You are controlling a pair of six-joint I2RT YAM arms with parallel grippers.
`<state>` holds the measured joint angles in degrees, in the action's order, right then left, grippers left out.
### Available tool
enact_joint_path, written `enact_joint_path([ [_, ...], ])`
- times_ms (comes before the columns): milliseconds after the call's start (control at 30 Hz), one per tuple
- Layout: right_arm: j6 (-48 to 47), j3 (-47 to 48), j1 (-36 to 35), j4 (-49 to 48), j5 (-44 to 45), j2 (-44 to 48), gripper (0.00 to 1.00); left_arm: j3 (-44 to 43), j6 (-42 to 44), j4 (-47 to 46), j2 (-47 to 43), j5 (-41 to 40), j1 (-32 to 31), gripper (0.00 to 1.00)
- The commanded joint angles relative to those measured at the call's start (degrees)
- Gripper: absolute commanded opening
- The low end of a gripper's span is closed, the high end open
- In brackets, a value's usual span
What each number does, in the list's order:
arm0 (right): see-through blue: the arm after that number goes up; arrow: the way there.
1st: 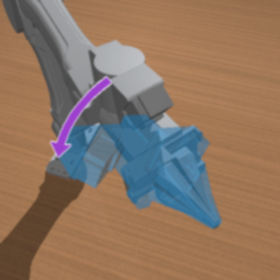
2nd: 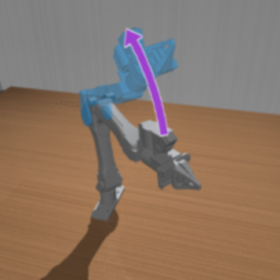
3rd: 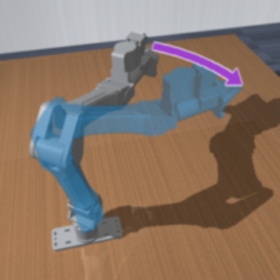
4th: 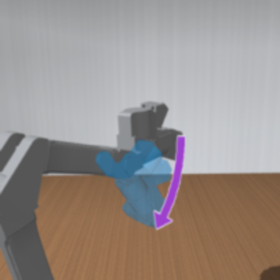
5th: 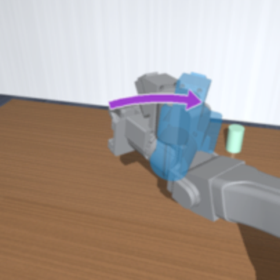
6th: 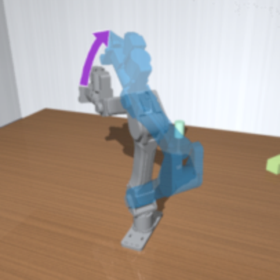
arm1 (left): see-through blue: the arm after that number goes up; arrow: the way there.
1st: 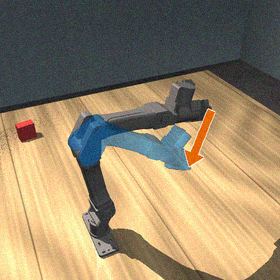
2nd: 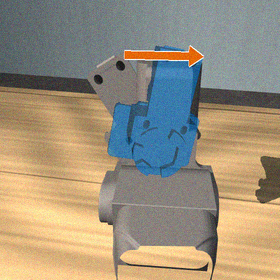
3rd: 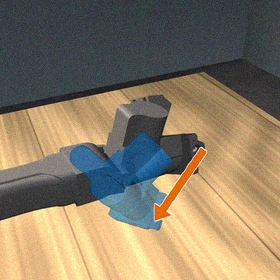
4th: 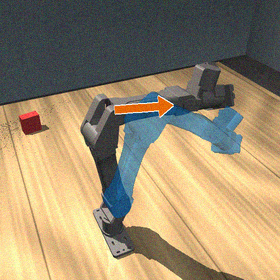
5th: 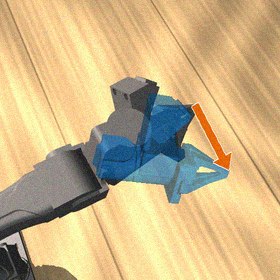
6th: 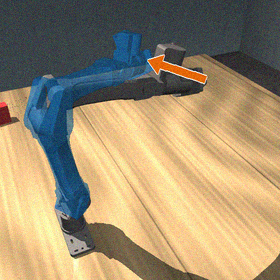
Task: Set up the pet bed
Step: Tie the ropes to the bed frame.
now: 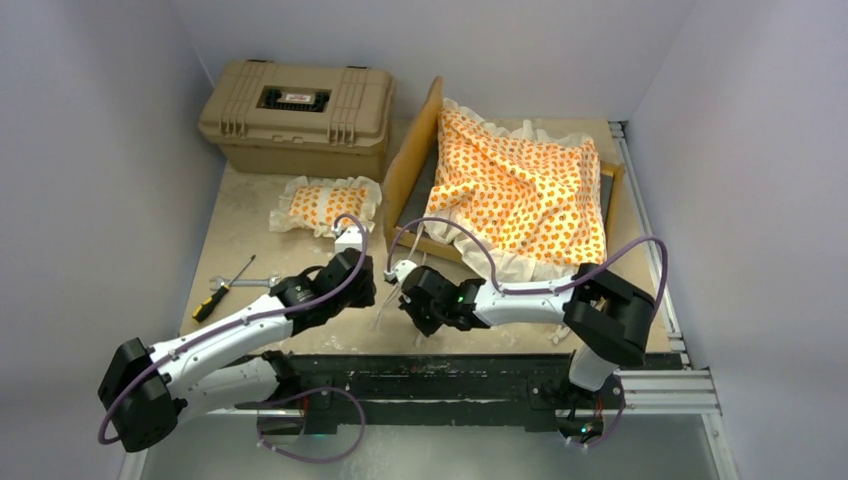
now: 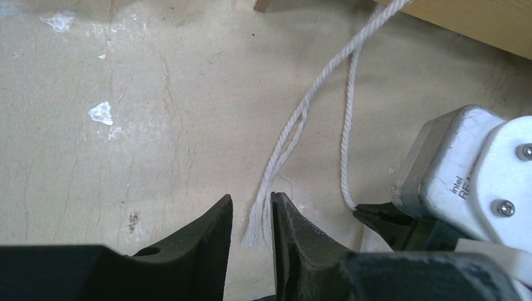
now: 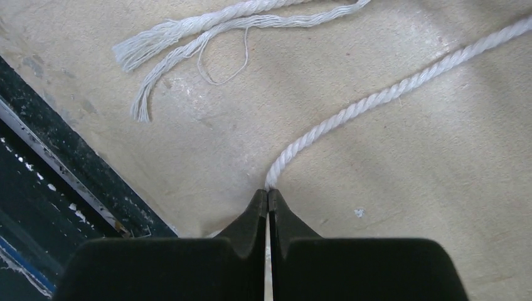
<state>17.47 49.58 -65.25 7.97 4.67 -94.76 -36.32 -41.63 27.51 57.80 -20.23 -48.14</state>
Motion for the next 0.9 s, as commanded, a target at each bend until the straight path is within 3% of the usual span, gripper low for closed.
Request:
enact_joint_path([
  [0,0.0,2.7,-0.4,1.6,-1.3,-0.4,0.0,0.8,-1.7,-0.3,-3.0,-2.9,-0.1,0.28],
  [400,4.4,12.6,4.8,2.1,-1.1,2.2,0.0,2.8,-0.9,-4.6,-7.1,-1.3,-0.1,0.29],
  [867,9.0,18.3,9.4,-3.1,1.0,-6.2,0.0,3.8,-3.5,-4.4,-8.1,-5.5,-0.2,0.29],
])
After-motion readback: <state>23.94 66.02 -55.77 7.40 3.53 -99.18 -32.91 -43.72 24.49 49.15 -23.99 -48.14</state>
